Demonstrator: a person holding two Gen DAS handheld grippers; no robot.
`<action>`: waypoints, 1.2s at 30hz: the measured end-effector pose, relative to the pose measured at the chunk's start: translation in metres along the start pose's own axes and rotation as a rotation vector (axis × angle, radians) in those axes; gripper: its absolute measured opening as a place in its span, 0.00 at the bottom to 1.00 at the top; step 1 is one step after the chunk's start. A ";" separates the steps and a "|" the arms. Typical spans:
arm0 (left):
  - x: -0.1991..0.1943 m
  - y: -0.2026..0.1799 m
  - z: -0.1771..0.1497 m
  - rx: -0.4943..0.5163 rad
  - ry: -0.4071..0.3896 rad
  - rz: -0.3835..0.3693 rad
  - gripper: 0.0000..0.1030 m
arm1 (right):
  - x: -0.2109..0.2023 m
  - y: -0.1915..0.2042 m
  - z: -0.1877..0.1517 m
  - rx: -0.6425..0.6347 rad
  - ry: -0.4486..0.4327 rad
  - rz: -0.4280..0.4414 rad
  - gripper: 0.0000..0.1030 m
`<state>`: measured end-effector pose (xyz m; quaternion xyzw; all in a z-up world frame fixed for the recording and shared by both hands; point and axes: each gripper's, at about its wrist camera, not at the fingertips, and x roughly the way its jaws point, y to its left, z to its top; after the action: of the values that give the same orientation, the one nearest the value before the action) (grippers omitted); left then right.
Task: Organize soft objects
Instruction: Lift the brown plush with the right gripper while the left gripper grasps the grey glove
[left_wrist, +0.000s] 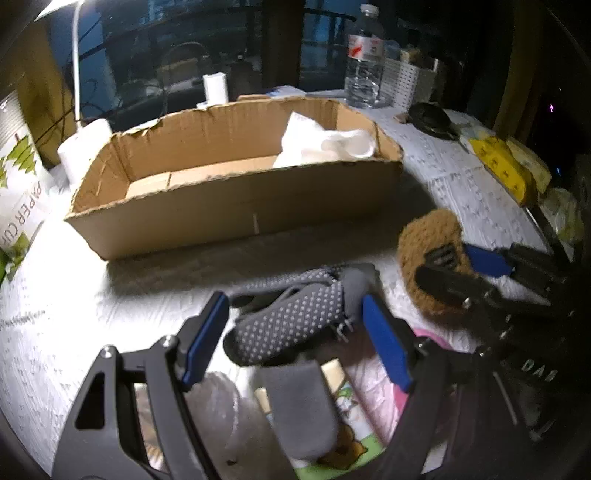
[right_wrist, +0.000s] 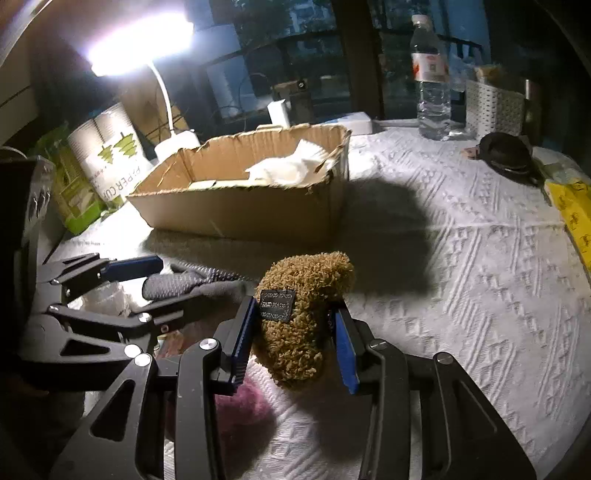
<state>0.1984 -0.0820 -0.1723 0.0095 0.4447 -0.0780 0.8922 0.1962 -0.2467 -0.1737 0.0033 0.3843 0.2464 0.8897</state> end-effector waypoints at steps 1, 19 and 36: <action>0.001 -0.002 0.000 0.007 0.003 -0.005 0.74 | -0.001 -0.001 0.000 0.003 -0.003 -0.002 0.41; -0.029 -0.003 0.004 0.040 -0.071 -0.110 0.24 | -0.023 -0.001 0.012 -0.007 -0.053 -0.037 0.41; -0.095 0.042 0.016 -0.044 -0.243 -0.121 0.24 | -0.037 0.034 0.037 -0.079 -0.098 -0.043 0.41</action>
<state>0.1614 -0.0295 -0.0892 -0.0465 0.3346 -0.1224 0.9332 0.1848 -0.2262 -0.1155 -0.0281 0.3300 0.2417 0.9121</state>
